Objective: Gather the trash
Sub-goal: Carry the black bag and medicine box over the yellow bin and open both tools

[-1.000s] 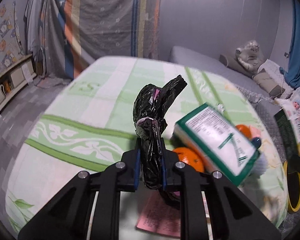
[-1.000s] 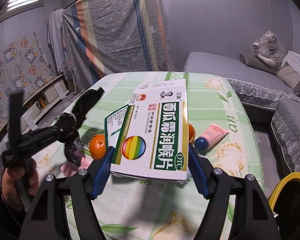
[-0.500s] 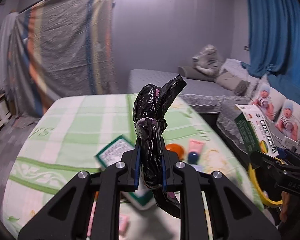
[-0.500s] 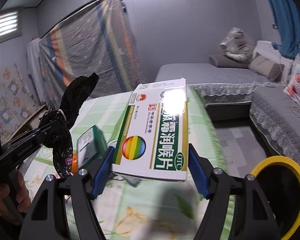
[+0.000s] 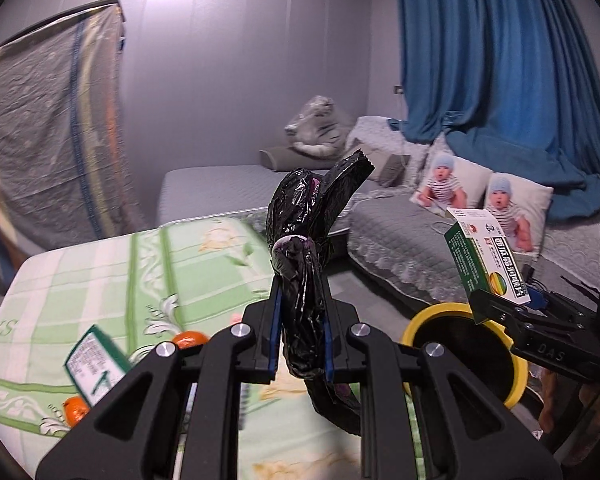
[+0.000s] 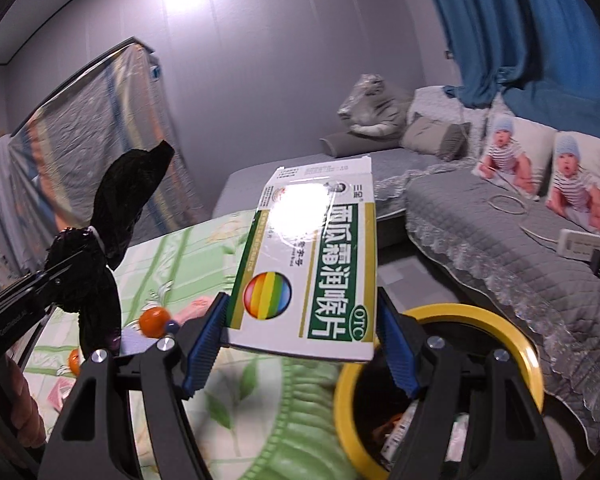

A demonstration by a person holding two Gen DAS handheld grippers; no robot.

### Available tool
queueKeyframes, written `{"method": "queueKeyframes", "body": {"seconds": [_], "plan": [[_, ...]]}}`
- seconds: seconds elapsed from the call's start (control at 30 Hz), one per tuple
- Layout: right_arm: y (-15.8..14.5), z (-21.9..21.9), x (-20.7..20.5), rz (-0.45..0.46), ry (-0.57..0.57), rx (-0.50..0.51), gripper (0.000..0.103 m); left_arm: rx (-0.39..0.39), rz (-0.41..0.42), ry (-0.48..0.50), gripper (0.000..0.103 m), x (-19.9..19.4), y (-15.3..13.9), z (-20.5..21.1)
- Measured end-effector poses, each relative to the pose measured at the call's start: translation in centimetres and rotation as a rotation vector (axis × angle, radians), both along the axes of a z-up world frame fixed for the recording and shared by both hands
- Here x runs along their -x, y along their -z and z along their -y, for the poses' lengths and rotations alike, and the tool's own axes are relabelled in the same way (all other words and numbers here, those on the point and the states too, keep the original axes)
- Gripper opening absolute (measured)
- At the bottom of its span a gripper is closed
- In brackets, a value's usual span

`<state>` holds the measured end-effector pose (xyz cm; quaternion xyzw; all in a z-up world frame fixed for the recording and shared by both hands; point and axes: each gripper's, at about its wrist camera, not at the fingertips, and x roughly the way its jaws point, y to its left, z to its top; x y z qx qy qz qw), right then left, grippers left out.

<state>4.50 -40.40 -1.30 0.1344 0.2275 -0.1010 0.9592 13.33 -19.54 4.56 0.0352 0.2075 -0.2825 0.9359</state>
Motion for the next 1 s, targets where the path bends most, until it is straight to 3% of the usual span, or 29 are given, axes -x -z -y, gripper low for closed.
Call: {"method": "queueKeyframes", "body": {"seconds": [0.23,0.63,1.0], "plan": [[2.1,5.3,2.7,-0.033,0.159,-0.015,0.067,-0.032,0.013,0.119,0.016,1.3,0.6,6.3],[8.7,11.3,4.1,-0.161,0.297,-0.136,0.068,-0.13,-0.242,0.338,0.016,-1.7,7.5,17.0],[12.6,14.6,4.0,-0.232,0.336,-0.254,0.068,-0.166,-0.387,0.366,0.017,-4.4,12.4,22.3]]}}
